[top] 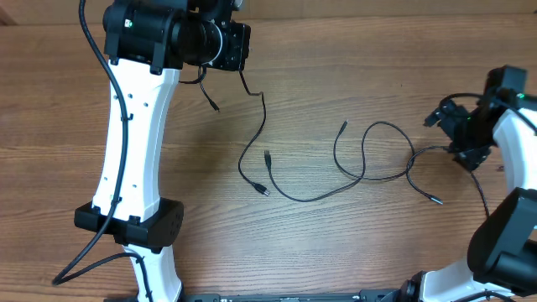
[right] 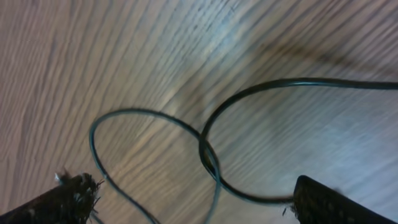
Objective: Untangle cables
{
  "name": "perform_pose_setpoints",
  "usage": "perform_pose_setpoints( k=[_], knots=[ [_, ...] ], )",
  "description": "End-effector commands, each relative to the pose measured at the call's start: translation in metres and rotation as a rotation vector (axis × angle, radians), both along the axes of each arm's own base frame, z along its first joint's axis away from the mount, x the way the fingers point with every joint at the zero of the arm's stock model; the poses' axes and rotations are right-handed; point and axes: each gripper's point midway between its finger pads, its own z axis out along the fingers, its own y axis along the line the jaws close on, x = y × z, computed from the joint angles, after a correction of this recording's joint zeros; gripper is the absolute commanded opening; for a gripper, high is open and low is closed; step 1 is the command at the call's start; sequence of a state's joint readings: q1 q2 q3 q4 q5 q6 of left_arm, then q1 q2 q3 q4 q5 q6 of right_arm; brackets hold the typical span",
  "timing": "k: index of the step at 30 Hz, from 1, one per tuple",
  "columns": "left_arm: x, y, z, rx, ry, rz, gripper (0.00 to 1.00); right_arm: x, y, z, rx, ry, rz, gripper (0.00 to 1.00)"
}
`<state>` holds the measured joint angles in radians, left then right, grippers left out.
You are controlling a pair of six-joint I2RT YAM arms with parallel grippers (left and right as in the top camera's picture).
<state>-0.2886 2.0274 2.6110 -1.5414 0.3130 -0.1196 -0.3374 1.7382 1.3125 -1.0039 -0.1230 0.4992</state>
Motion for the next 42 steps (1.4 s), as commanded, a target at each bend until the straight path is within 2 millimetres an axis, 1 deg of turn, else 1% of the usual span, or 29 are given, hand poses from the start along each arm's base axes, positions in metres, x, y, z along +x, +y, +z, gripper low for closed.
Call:
perform_pose_setpoints(
  k=[1, 3, 4, 6, 9, 11, 14, 16, 19, 23, 24, 26, 29, 31, 32, 33, 40, 42],
  knots=[
    [-0.001, -0.003, -0.002, 0.016, -0.007, -0.023, 0.04, -0.001, 0.003, -0.018, 0.024, 0.000, -0.164, 1.00],
    [-0.001, -0.002, -0.002, 0.017, -0.005, -0.023, 0.04, 0.003, 0.002, -0.028, 0.024, -0.024, -0.197, 1.00],
    [-0.001, -0.002, -0.002, 0.017, -0.004, -0.023, 0.04, 0.006, 0.002, -0.031, 0.021, -0.040, -0.202, 0.97],
    [-0.001, -0.003, -0.002, 0.017, -0.004, -0.023, 0.04, 0.010, -0.001, -0.037, 0.001, -0.072, -0.215, 0.88],
    [-0.001, -0.003, -0.002, 0.017, -0.004, -0.023, 0.04, 0.016, -0.003, -0.041, -0.008, -0.104, -0.215, 0.79],
    [-0.001, -0.003, -0.002, 0.016, -0.004, -0.023, 0.04, 0.017, -0.004, -0.042, -0.012, -0.112, -0.217, 0.71],
    [-0.001, -0.003, -0.002, 0.016, -0.004, -0.023, 0.04, 0.015, -0.005, -0.046, -0.015, -0.098, -0.241, 0.69],
    [-0.001, -0.003, -0.002, 0.016, -0.004, -0.024, 0.04, 0.011, -0.007, -0.055, -0.018, -0.063, -0.276, 0.69],
    [-0.001, -0.003, -0.002, 0.016, -0.004, -0.024, 0.04, 0.011, -0.007, -0.064, -0.015, -0.049, -0.280, 0.68],
    [-0.001, -0.003, -0.002, 0.016, -0.004, -0.023, 0.04, 0.017, -0.010, -0.068, -0.021, -0.063, -0.281, 0.61],
    [-0.001, -0.003, -0.002, 0.016, -0.004, -0.023, 0.04, 0.018, -0.010, -0.067, -0.024, -0.069, -0.281, 0.58],
    [-0.001, -0.003, -0.002, 0.016, -0.004, -0.023, 0.04, 0.021, -0.012, -0.066, -0.027, -0.084, -0.281, 0.46],
    [-0.001, -0.003, -0.002, 0.016, -0.004, -0.023, 0.04, 0.022, -0.012, -0.066, -0.028, -0.086, -0.282, 0.34],
    [-0.001, -0.003, -0.002, 0.016, -0.004, -0.023, 0.04, 0.022, -0.012, -0.066, -0.028, -0.085, -0.281, 0.20],
    [-0.001, -0.003, -0.002, 0.016, -0.004, -0.023, 0.04, 0.022, -0.012, -0.066, -0.028, -0.086, -0.281, 0.08],
    [-0.001, -0.003, -0.002, 0.016, -0.004, -0.023, 0.04, 0.022, -0.012, -0.066, -0.028, -0.086, -0.281, 0.04],
    [-0.001, -0.003, -0.002, 0.016, -0.004, -0.023, 0.04, 0.022, -0.012, -0.066, -0.028, -0.087, -0.281, 0.04],
    [-0.001, -0.003, -0.002, 0.016, -0.004, -0.023, 0.04, 0.025, -0.013, -0.064, -0.030, -0.101, -0.276, 0.04]
  ],
)
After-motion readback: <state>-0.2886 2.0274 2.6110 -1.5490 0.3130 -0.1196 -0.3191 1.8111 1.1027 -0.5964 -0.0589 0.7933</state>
